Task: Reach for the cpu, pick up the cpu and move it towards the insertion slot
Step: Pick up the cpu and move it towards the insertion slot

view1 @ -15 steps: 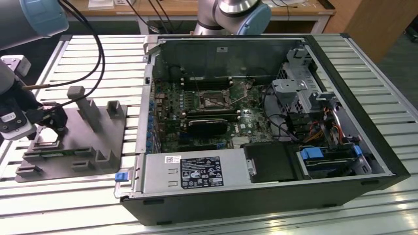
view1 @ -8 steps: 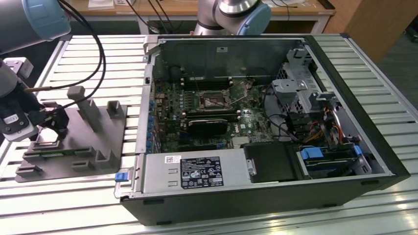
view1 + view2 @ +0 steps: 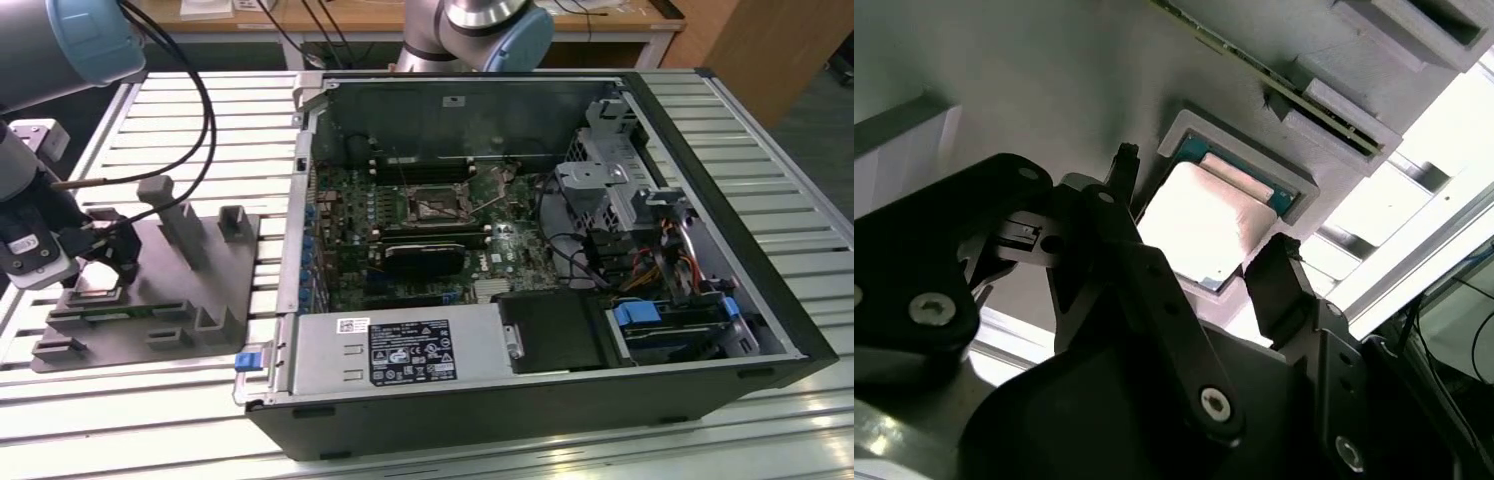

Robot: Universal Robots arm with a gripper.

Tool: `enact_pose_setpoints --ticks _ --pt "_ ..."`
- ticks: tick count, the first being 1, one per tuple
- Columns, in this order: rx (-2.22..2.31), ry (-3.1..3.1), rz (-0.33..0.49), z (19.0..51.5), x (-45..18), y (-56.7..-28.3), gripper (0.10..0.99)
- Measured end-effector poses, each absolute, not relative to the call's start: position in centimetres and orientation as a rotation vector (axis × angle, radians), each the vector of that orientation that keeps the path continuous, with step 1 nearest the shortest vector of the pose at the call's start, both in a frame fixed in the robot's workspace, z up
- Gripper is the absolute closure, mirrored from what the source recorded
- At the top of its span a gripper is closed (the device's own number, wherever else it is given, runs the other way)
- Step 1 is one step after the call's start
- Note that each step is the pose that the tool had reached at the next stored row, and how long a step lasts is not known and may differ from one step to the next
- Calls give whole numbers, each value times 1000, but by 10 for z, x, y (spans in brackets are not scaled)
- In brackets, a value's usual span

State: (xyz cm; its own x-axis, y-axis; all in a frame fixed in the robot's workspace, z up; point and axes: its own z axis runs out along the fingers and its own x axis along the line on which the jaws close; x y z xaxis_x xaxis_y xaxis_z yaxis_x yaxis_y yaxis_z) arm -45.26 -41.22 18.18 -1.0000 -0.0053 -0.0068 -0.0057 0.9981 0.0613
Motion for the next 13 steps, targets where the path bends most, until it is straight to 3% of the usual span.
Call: enact_pose_setpoints --ticks 7,8,13 --pt "-8 3133 96 182 -453 -412 396" --pt "-8 3133 96 182 -453 -412 463" --pt "-8 3133 96 182 -453 -412 463"
